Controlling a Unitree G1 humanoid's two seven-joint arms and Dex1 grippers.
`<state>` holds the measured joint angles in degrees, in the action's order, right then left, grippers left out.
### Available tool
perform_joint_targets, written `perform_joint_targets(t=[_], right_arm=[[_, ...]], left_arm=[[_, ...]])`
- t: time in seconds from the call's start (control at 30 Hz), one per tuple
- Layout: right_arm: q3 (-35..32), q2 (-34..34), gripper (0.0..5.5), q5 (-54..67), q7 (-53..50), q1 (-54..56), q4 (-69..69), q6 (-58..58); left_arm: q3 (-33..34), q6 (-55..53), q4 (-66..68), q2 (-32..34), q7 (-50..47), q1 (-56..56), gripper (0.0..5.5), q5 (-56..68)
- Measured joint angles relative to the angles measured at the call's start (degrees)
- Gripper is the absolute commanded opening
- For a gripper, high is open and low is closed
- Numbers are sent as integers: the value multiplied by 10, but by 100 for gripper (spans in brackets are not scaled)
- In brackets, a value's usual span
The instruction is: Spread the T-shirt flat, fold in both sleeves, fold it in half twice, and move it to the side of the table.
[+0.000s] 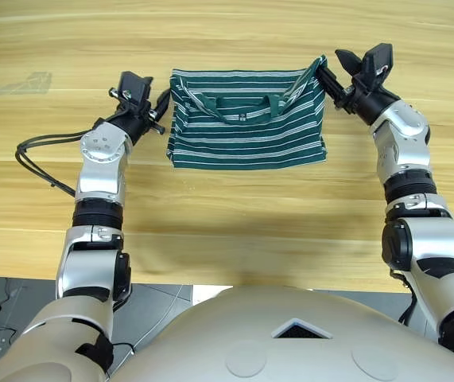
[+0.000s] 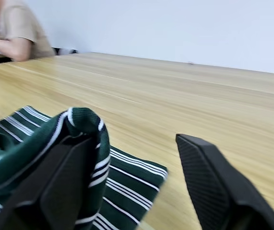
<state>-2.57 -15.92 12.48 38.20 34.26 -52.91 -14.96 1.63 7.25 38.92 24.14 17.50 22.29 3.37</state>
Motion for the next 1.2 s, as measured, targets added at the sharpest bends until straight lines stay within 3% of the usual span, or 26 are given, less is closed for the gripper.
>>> perform_joint_targets(t=[0.1,0.33,0.53,0.87,1.03,1.2], right_arm=[[-17,-5,425,-5,-26,1,-22,-16],[-11,-14,540,-57,-73,-9,-35,-51],[-12,-10,540,-71,-90,-9,-46,-52],[-10,-2,540,-91,-112,-18,-55,-61],[51,-9,540,-166,-117,-10,-45,-103],[143,-36,540,-286,-123,96,-65,-126]], left_arm=[[41,29,32,-5,-47,7,332,6],[56,63,4,-39,-33,-20,437,20],[63,67,-9,-55,-28,-34,535,31],[63,78,-35,-83,-25,-54,538,31],[63,80,-69,-88,-25,-62,538,31],[53,71,-198,-83,-24,-97,538,14]])
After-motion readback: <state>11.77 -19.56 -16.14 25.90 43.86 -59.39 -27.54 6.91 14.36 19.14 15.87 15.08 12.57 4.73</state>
